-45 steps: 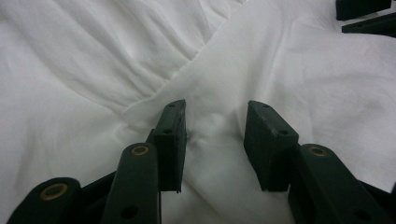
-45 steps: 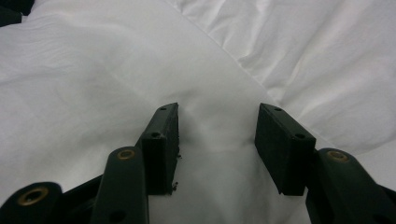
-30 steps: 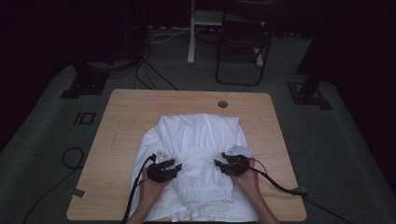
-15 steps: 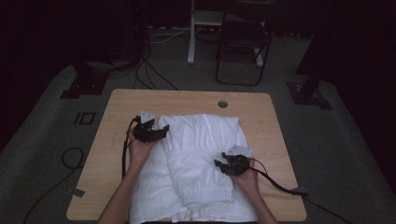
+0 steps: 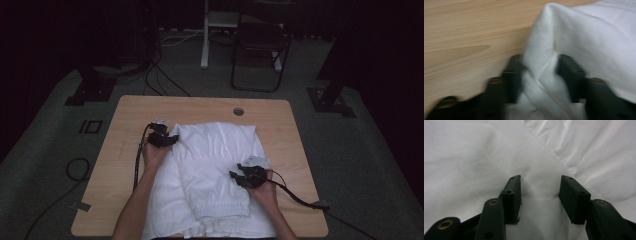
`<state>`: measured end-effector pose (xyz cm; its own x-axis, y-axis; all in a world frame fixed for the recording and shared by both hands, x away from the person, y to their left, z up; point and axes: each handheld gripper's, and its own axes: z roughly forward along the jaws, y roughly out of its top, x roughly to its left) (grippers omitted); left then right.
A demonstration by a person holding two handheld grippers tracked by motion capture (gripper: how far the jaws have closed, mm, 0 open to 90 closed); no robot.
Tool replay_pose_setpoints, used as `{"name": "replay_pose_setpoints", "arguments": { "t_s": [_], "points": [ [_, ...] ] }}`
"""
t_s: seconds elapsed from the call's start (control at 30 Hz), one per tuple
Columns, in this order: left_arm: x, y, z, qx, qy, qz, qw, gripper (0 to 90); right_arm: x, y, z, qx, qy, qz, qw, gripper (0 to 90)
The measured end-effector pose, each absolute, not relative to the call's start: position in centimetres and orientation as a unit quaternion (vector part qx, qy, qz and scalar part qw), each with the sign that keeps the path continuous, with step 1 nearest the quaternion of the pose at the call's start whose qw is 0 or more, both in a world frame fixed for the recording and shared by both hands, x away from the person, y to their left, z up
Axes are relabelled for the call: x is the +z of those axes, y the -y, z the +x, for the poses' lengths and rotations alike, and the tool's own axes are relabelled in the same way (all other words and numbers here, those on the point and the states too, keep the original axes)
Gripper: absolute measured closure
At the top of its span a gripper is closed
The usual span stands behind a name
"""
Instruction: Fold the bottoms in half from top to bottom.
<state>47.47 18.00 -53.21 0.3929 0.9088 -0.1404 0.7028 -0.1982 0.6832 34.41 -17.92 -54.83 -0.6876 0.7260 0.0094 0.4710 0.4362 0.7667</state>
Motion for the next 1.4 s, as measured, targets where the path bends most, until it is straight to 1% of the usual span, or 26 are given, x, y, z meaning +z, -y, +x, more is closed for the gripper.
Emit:
{"name": "replay_pose_setpoints", "arguments": {
  "t_s": [0.07,0.17,0.2,0.27,0.37,0.4,0.47,0.5,0.6,0.63,0.7,0.73,0.77,0.83,0.97,1.07,1.1,1.17,1.23,1.33,1.4],
  "points": [
    [-53.2,-17.9,47.4,0.149,-0.527,0.762,0.345,70.5,-54.8,18.0,34.4,0.392,-0.831,0.36,0.162,53.0],
    [-53.2,-18.0,47.5,0.147,-0.53,0.759,0.348,69.8,-54.8,18.1,34.2,0.393,-0.831,0.36,0.16,53.5],
    [-53.2,-18.1,47.5,0.15,-0.533,0.757,0.346,67.3,-54.8,18.1,34.2,0.393,-0.831,0.359,0.16,53.6],
    [-53.3,-18.2,47.7,0.159,-0.538,0.755,0.341,57.9,-54.8,18.1,34.2,0.393,-0.831,0.36,0.159,53.6],
    [-53.6,-18.9,48.0,0.166,-0.55,0.744,0.34,33.7,-54.8,18.1,34.3,0.394,-0.831,0.361,0.158,53.5],
    [-53.7,-19.0,48.1,0.167,-0.553,0.742,0.34,27.9,-54.8,18.1,34.3,0.394,-0.831,0.36,0.157,53.5],
    [-53.7,-19.1,48.2,0.171,-0.548,0.747,0.336,22.8,-54.8,18.1,34.3,0.394,-0.831,0.361,0.157,53.5],
    [-53.7,-19.0,48.3,0.172,-0.546,0.749,0.332,21.8,-54.8,18.1,34.3,0.394,-0.831,0.361,0.157,53.5],
    [-53.6,-18.9,48.3,0.169,-0.543,0.754,0.328,21.5,-54.8,18.1,34.2,0.394,-0.829,0.364,0.155,53.4],
    [-53.6,-18.8,48.2,0.165,-0.539,0.757,0.332,23.4,-54.8,18.2,34.2,0.395,-0.829,0.365,0.153,53.7],
    [-53.5,-18.9,48.1,0.15,-0.529,0.763,0.341,34.9,-54.5,18.3,34.3,0.393,-0.83,0.369,0.144,61.7],
    [-53.4,-18.8,48.1,0.148,-0.528,0.763,0.342,38.7,-54.1,18.6,34.5,0.399,-0.827,0.372,0.138,63.9],
    [-53.4,-18.8,48.1,0.148,-0.527,0.764,0.342,39.5,-53.5,18.9,34.7,0.414,-0.819,0.374,0.132,64.7],
    [-53.4,-18.8,48.1,0.149,-0.527,0.765,0.341,39.7,-51.8,19.7,35.2,0.438,-0.8,0.382,0.147,63.7],
    [-53.4,-18.8,48.1,0.149,-0.526,0.765,0.341,39.7,-49.1,21.7,38.1,0.449,-0.765,0.422,0.19,50.4],
    [-53.5,-18.8,48.1,0.147,-0.524,0.766,0.343,39.7,-48.9,22.9,41.9,0.427,-0.754,0.457,0.198,40.3],
    [-53.5,-18.8,48.1,0.147,-0.524,0.766,0.343,39.8,-49.2,23.2,43.2,0.42,-0.752,0.466,0.201,38.2],
    [-53.5,-18.8,48.1,0.145,-0.522,0.766,0.344,39.8,-49.9,23.6,45.5,0.413,-0.744,0.486,0.198,33.1],
    [-53.5,-18.9,48.1,0.144,-0.522,0.767,0.345,39.8,-50.7,23.8,47.5,0.41,-0.737,0.507,0.18,27.9],
    [-53.5,-18.9,48.1,0.145,-0.521,0.766,0.346,39.7,-51.9,23.5,49.7,0.398,-0.735,0.526,0.159,21.6],
    [-53.5,-18.8,48.1,0.146,-0.522,0.766,0.347,39.7,-52.6,23.3,50.6,0.39,-0.732,0.538,0.15,19.9]
  ]
}}
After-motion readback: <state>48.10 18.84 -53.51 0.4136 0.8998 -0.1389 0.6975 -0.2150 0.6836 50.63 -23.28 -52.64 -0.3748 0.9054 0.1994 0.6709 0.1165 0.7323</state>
